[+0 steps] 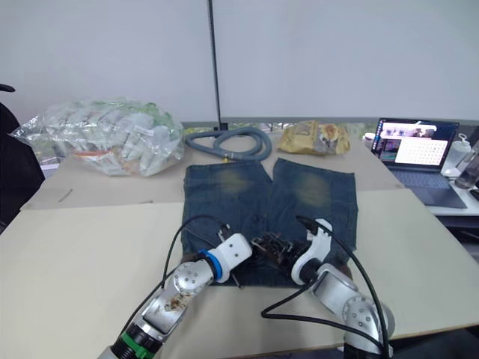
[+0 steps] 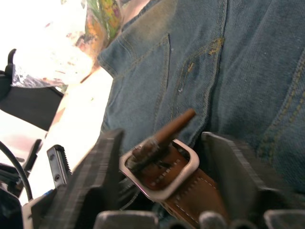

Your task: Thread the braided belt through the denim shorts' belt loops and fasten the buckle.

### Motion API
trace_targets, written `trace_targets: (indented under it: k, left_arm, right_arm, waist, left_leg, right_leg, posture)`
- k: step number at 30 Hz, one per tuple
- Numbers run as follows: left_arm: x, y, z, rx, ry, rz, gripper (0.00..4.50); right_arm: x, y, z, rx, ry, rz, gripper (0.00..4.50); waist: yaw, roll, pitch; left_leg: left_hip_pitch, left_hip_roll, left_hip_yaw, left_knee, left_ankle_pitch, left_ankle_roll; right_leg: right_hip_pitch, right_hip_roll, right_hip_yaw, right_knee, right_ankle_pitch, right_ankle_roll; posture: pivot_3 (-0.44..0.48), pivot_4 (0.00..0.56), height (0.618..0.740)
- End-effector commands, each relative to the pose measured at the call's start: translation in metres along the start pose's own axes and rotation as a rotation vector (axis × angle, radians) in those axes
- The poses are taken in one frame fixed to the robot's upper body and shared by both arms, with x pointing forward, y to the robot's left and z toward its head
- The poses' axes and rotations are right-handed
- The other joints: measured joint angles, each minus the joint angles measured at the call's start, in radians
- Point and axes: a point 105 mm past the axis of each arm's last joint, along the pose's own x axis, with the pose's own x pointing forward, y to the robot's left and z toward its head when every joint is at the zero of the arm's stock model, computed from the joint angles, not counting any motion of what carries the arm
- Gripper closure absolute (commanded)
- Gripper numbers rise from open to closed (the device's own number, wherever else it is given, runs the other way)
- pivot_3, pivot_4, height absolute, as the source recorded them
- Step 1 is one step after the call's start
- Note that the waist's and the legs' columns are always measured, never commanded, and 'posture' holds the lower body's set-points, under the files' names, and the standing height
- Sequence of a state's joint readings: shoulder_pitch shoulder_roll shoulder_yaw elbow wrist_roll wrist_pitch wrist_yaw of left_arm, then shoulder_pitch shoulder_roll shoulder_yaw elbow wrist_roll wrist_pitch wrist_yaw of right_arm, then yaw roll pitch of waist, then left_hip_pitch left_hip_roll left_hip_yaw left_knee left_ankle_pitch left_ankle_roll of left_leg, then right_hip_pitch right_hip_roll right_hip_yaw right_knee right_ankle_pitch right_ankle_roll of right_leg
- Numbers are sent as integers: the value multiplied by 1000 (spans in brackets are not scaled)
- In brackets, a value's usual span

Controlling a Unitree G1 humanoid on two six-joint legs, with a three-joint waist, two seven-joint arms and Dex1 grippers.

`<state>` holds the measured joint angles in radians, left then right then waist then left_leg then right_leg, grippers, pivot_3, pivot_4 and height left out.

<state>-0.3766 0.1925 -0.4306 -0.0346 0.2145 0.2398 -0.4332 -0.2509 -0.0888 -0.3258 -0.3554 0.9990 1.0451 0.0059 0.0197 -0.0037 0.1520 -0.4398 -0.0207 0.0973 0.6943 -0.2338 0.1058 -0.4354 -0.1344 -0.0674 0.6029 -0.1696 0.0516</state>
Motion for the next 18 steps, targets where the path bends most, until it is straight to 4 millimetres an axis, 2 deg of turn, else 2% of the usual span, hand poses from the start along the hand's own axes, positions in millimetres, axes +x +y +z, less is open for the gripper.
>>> trace_targets:
  k: [1,2,4,5,7,9,11,12,15,18]
  left_arm:
    - [0,-5,2,4,-1,-18,4500]
    - [-1,-4,2,3,-2,-19,4500]
    - [-3,-1,3,-37,-11,-27,4500]
    - [-5,0,6,-95,-28,-38,4134]
    - [-7,2,9,-152,-42,-40,3464]
    - [-8,5,7,-137,-34,-32,2797]
    - [-14,1,11,-180,-69,-65,2107]
    - [-19,-1,13,-211,-87,-78,1906]
    - [-36,-1,10,-277,-115,-117,760]
    - [-53,1,4,-327,-111,-144,760]
  right_arm:
    - [0,7,10,11,-51,21,3270]
    - [0,7,10,8,-51,18,3508]
    - [0,7,11,8,-53,17,4294]
    - [-1,6,11,4,-53,14,4500]
    - [-2,5,12,0,-52,12,4500]
    - [-4,5,14,-3,-55,13,4500]
    - [-9,4,19,-25,-63,22,4500]
    - [-13,4,23,-37,-70,31,4500]
    - [-22,6,31,-67,-81,62,4500]
    - [-33,5,42,-109,-93,71,4500]
  waist:
    - [0,0,0]
    - [-1,0,0]
    - [-4,0,0]
    - [-5,0,0]
    - [-7,0,0]
    - [-7,0,0]
    - [-7,0,0]
    - [-7,0,0]
    - [-8,0,0]
    - [-6,0,0]
  left_leg:
    - [0,0,0,0,0,0]
    - [0,0,0,0,0,0]
    - [0,0,0,0,0,0]
    - [0,0,0,0,0,0]
    - [0,1,0,0,0,0]
    - [0,1,0,0,0,0]
    - [0,0,0,0,0,0]
    - [0,0,0,0,0,0]
    - [0,1,0,0,0,0]
    - [0,1,0,0,0,0]
  right_leg:
    - [0,0,0,0,0,0]
    - [0,1,0,0,0,0]
    - [0,1,0,0,0,0]
    - [0,1,0,0,0,0]
    - [0,1,0,0,0,0]
    - [0,1,0,0,-1,0]
    - [0,1,0,0,-1,0]
    - [0,1,1,0,-1,0]
    - [0,1,1,-1,-1,0]
    - [0,2,1,-1,-1,0]
  posture:
    - [0,150,740]
    - [0,150,740]
    - [0,150,740]
    - [0,150,740]
    - [0,150,740]
    - [0,150,740]
    - [0,150,740]
    - [0,150,740]
    - [0,150,740]
    - [0,150,740]
